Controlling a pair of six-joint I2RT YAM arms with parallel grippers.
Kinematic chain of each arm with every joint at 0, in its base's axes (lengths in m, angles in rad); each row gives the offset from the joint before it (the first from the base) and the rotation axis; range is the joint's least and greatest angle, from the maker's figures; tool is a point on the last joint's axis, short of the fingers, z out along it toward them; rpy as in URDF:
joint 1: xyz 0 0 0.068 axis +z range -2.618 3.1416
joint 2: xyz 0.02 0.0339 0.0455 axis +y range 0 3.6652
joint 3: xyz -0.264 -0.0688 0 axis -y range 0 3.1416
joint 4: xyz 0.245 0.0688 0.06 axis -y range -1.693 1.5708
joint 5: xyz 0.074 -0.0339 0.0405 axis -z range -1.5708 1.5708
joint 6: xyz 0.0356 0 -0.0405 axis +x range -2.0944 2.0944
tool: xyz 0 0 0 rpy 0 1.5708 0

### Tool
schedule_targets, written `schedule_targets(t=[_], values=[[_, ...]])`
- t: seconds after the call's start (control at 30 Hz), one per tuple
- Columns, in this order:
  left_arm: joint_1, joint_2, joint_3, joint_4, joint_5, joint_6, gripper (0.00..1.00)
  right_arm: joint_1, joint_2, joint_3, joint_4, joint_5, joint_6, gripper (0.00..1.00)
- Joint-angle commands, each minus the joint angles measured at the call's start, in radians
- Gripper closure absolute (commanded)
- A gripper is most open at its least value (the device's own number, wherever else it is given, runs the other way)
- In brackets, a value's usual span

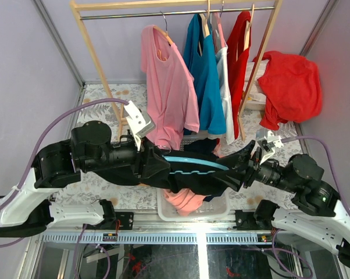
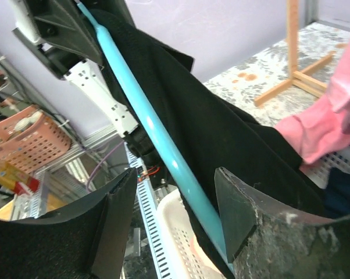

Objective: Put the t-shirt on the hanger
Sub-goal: Pick up the hanger from the bin.

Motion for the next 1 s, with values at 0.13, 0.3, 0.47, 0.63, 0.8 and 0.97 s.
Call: schedule_targets(t=[0.13,0.3,0.47,0.63,0.8,0.97], values=[[-0.003,0.01,0.086,0.04,-0.237,-0.055,1.0,-0.001,-0.006,0.12,-0.166,0.131,-0.022,0.36],[-0.002,0.038,0.172,0.035,-0.366,-0.081,1.0,-0.001,0.003,0.091,-0.145,0.101,-0.001,0.38],[-0.003,0.033,0.218,0.044,-0.445,-0.085,1.0,-0.002,0.021,0.098,-0.12,0.069,0.011,0.37],[-0.003,0.016,0.228,0.063,-0.479,-0.088,1.0,-0.001,0.104,0.075,0.002,0.001,0.055,0.38],[-0.002,0.004,0.2,0.095,-0.494,-0.09,1.0,-0.001,0.203,0.03,0.158,-0.055,0.123,0.41],[-0.002,-0.01,0.158,0.116,-0.509,-0.095,1.0,0.0,0.265,-0.018,0.295,-0.091,0.172,0.42]])
